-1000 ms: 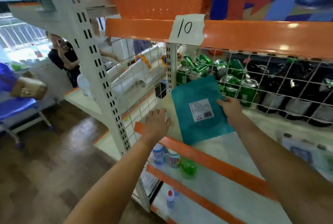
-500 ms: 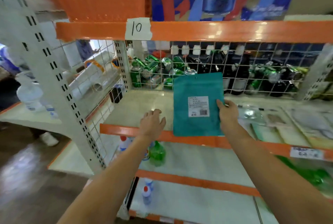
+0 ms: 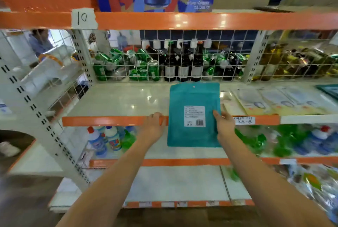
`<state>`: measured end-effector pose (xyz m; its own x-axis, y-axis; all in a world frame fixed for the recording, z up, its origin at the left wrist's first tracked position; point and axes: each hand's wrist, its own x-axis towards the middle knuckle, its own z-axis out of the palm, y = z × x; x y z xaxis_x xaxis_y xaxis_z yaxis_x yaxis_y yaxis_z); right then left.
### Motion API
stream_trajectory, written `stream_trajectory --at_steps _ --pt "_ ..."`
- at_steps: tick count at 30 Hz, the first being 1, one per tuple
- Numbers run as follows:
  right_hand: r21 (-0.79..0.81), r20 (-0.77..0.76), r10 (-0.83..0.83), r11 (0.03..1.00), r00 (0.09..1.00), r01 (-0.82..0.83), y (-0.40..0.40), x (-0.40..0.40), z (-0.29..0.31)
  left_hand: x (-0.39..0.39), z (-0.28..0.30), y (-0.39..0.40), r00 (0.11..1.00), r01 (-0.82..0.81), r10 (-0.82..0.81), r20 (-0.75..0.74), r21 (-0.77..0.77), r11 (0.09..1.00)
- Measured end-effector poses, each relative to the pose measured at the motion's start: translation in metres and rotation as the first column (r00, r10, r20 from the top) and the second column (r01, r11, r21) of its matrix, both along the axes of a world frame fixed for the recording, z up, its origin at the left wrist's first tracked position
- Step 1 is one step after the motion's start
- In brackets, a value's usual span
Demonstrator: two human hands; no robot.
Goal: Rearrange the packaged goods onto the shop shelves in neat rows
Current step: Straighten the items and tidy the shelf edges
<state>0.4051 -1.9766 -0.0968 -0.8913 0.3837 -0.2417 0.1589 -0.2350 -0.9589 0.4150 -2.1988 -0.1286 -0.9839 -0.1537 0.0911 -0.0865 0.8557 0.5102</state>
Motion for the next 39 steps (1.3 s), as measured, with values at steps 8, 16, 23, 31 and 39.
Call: stream_trajectory --at_steps 8,16,23,31,39 --pt "0.011 0.018 0.005 1.0 1.0 -0.006 0.029 0.039 -0.016 0.043 -0.006 0.046 0.994 0.047 -0.078 0.08 0.334 0.941" --pt "0.005 0.028 0.014 1.0 1.0 -0.014 0.02 0.039 -0.002 0.047 0.005 0.055 0.957 -0.24 -0.043 0.288 0.862 0.448" --pt "0.051 0.015 0.088 0.995 0.996 -0.089 0.005 0.032 0.009 0.046 0.01 0.04 0.965 -0.233 -0.033 0.26 0.909 0.346" --pt "0.27 0.086 0.119 0.953 0.989 -0.138 0.001 0.033 0.018 0.043 0.035 0.036 0.995 -0.101 0.069 0.077 0.868 0.485" --pt "0.236 -0.052 0.386 0.901 0.921 -0.365 -0.037 0.041 0.072 0.035 0.067 0.075 0.947 0.005 0.165 -0.276 0.526 0.851"
